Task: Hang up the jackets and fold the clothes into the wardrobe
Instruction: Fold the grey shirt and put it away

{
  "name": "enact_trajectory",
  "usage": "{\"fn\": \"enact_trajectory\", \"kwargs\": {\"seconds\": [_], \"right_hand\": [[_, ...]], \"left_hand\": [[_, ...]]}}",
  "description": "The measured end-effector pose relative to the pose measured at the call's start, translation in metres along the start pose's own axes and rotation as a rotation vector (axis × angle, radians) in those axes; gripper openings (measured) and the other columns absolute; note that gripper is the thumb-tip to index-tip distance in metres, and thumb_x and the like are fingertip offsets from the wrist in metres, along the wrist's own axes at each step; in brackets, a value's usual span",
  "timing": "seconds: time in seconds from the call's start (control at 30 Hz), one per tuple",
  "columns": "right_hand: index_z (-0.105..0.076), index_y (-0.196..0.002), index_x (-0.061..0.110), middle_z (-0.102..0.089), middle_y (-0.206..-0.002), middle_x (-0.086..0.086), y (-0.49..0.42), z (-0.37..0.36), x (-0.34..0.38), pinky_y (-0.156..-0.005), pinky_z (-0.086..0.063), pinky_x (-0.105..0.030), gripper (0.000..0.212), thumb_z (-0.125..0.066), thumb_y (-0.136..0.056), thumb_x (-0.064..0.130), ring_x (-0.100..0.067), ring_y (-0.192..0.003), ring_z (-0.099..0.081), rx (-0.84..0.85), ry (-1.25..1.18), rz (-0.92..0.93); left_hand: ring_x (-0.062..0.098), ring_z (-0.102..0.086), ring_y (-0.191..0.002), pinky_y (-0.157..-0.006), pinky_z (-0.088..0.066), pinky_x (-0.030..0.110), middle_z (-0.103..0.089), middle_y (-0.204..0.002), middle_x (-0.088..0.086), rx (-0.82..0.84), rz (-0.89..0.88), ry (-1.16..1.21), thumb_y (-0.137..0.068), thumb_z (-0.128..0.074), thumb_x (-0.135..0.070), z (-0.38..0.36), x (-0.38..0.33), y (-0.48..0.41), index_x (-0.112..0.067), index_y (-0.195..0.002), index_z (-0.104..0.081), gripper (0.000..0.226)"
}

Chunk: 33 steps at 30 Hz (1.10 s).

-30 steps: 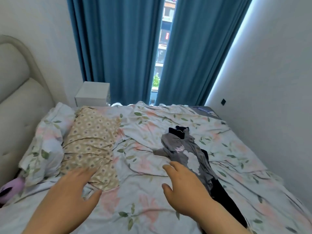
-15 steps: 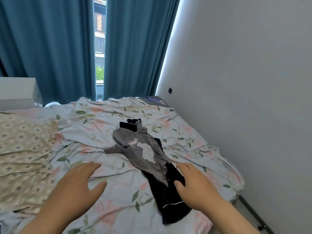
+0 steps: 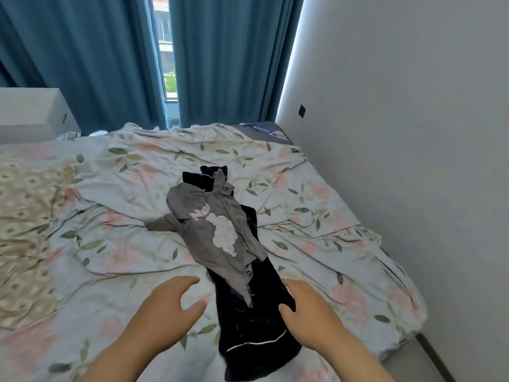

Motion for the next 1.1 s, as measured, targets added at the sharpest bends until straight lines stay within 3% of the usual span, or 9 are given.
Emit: {"fn": "enact_trajectory", "kwargs": {"seconds": [0.33, 0.5, 0.6, 0.67, 0.73, 0.83, 0.97, 1.03, 1.1], "right_hand": [[-0.028, -0.153, 0.027, -0.033, -0.155, 0.005, -0.159, -0.086, -0.113, -0.114, -0.030, -0.026, 0.058, -0.047, -0.098, 0.035, -0.013, -0.141, -0.034, 0.259, -0.051, 0.006], [-0.032, -0.152, 0.022, -0.027, -0.158, 0.003, -0.249, -0.142, -0.133, -0.116, -0.028, -0.029, 0.055, -0.047, -0.099, 0.030, -0.017, -0.143, -0.030, 0.285, -0.019, 0.080], [-0.038, -0.149, 0.022, -0.013, -0.163, -0.004, -0.300, -0.165, -0.132, -0.118, -0.023, -0.032, 0.052, -0.048, -0.098, 0.024, -0.021, -0.149, -0.020, 0.244, 0.013, 0.145], [-0.043, -0.146, 0.023, -0.004, -0.164, -0.009, -0.334, -0.179, -0.131, -0.121, -0.015, -0.033, 0.049, -0.046, -0.097, 0.020, -0.024, -0.151, -0.008, 0.215, 0.013, 0.163], [-0.044, -0.146, 0.021, -0.007, -0.162, -0.014, -0.360, -0.190, -0.133, -0.123, -0.014, -0.036, 0.050, -0.044, -0.096, 0.015, -0.029, -0.150, -0.008, 0.199, 0.053, 0.152], [-0.054, -0.132, 0.006, -0.041, -0.144, -0.017, -0.382, -0.203, -0.136, -0.112, -0.032, -0.033, 0.038, -0.043, -0.095, 0.011, -0.034, -0.135, -0.038, 0.234, 0.001, 0.110], [-0.067, -0.099, 0.004, -0.068, -0.103, -0.009, -0.378, -0.178, -0.141, -0.083, -0.046, -0.027, 0.017, -0.059, -0.092, 0.018, -0.026, -0.100, -0.063, 0.007, -0.150, 0.040], [-0.069, -0.099, 0.014, -0.069, -0.097, 0.000, -0.369, -0.154, -0.150, -0.082, -0.050, -0.025, 0.011, -0.065, -0.089, 0.017, -0.015, -0.090, -0.065, -0.135, -0.369, -0.078], [-0.066, -0.088, 0.016, -0.067, -0.086, -0.003, -0.358, -0.132, -0.156, -0.068, -0.055, -0.029, 0.006, -0.064, -0.089, 0.011, -0.012, -0.068, -0.063, -0.168, -0.682, -0.196]], "left_hand": [[0.002, -0.047, -0.112, -0.092, -0.038, 0.021, -0.054, -0.128, -0.011, 0.132, 0.300, 0.352, -0.087, -0.066, -0.034, -0.187, 0.026, -0.130, -0.026, -0.133, -0.054, 0.049], [0.015, -0.059, -0.092, -0.088, -0.048, 0.032, -0.063, -0.107, 0.002, 0.039, 0.649, 0.748, -0.090, -0.067, -0.023, -0.261, 0.099, -0.193, -0.018, -0.098, -0.061, 0.011], [0.016, -0.057, -0.084, -0.094, -0.049, 0.037, -0.058, -0.097, 0.008, 0.107, 0.770, 0.929, -0.093, -0.064, -0.020, -0.315, 0.121, -0.219, -0.014, -0.101, -0.051, 0.017], [0.015, -0.055, -0.078, -0.082, -0.051, 0.033, -0.056, -0.091, 0.006, 0.158, 0.826, 1.014, -0.093, -0.063, -0.018, -0.346, 0.127, -0.233, -0.015, -0.087, -0.049, 0.016], [0.018, -0.060, -0.083, -0.070, -0.050, 0.029, -0.062, -0.098, 0.007, 0.116, 0.861, 1.078, -0.093, -0.061, -0.015, -0.371, 0.132, -0.243, -0.013, -0.093, -0.055, 0.007], [0.021, -0.062, -0.099, -0.079, -0.050, 0.033, -0.062, -0.118, 0.011, 0.019, 0.860, 1.106, -0.091, -0.066, -0.017, -0.392, 0.141, -0.259, -0.008, -0.128, -0.051, 0.041], [0.021, -0.057, -0.073, -0.066, -0.045, 0.031, -0.063, -0.086, 0.010, 0.009, 0.931, 1.174, -0.092, -0.063, -0.014, -0.399, 0.140, -0.265, -0.008, -0.099, -0.060, 0.009], [0.024, -0.060, -0.082, -0.073, -0.049, 0.034, -0.064, -0.092, 0.010, 0.021, 0.985, 1.231, -0.092, -0.063, -0.014, -0.402, 0.136, -0.265, -0.011, -0.094, -0.060, 0.005], [0.026, -0.060, -0.080, -0.069, -0.051, 0.034, -0.064, -0.091, 0.011, 0.047, 1.003, 1.291, -0.093, -0.062, -0.012, -0.400, 0.126, -0.263, -0.010, -0.089, -0.059, 0.005]]}}
Point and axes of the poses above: each hand's wrist, its own y-axis away from the middle knuckle, its own z-axis out of the back of the hand, x = y × z, the point moved 8 cm from there along -y, towards the middle knuckle
